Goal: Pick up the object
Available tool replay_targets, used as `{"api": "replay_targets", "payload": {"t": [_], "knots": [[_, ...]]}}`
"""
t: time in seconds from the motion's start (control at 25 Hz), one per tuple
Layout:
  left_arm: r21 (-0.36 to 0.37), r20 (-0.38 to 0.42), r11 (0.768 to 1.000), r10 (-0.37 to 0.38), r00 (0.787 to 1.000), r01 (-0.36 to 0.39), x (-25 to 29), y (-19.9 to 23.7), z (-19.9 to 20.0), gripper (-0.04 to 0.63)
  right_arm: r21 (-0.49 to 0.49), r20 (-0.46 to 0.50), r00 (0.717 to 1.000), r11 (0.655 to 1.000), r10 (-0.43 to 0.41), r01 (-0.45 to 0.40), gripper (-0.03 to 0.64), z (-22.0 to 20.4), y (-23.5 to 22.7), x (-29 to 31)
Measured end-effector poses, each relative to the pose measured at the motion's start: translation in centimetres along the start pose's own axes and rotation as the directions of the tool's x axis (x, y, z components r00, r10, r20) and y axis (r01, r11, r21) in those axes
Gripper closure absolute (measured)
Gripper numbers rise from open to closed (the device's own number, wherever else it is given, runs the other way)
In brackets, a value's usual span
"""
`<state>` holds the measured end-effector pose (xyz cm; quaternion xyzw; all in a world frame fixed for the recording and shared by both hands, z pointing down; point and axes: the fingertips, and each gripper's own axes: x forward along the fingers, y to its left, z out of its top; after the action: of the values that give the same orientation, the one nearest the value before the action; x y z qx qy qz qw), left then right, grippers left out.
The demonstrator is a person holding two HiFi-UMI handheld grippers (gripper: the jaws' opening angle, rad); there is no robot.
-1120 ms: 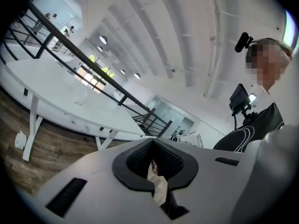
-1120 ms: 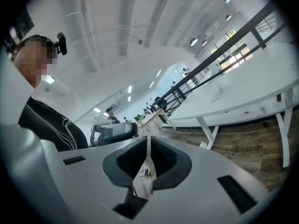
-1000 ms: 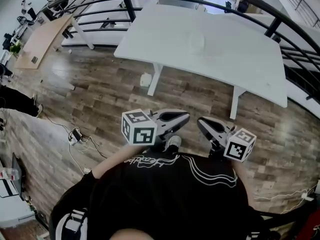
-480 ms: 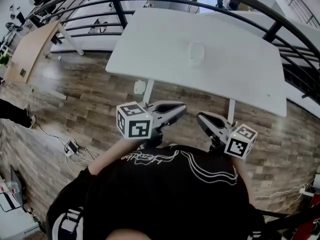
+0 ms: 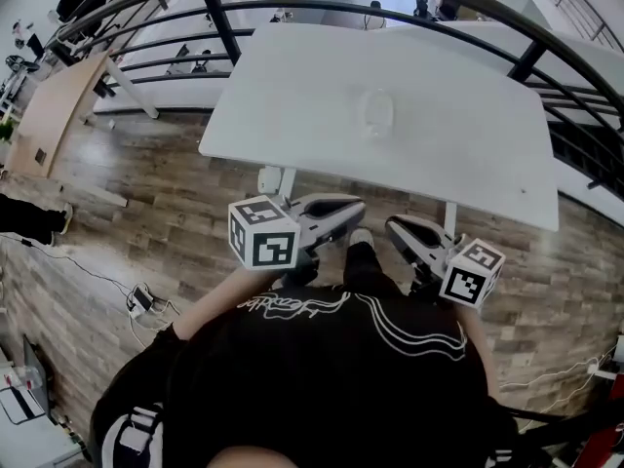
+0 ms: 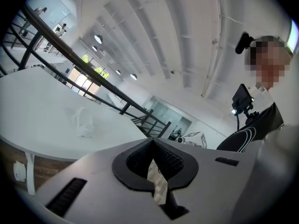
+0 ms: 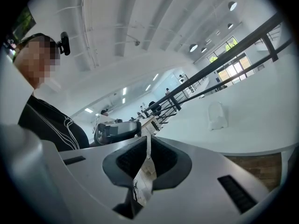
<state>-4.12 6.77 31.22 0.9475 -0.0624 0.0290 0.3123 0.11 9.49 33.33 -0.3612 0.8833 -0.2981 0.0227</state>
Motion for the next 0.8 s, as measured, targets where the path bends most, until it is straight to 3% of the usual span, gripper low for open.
{"api": "replay_targets", "payload": {"t": [0.4, 0.8], "knots": [[-0.033, -0.011, 0.998, 0.048, 0.999, -0.048, 3.0, 4.7, 1.3, 0.588, 0.032, -0.013, 0.999, 0.999, 0.04, -0.039, 0.588, 2.2, -5.3, 2.1], [-0.065, -0.017, 0.994, 0.089, 0.996, -0.09, 6.9, 10.4, 5.4, 0.588, 0.062, -0.033, 0.997, 0.996, 0.073, -0.07, 0.588, 6.6, -12.0, 4.9]]}}
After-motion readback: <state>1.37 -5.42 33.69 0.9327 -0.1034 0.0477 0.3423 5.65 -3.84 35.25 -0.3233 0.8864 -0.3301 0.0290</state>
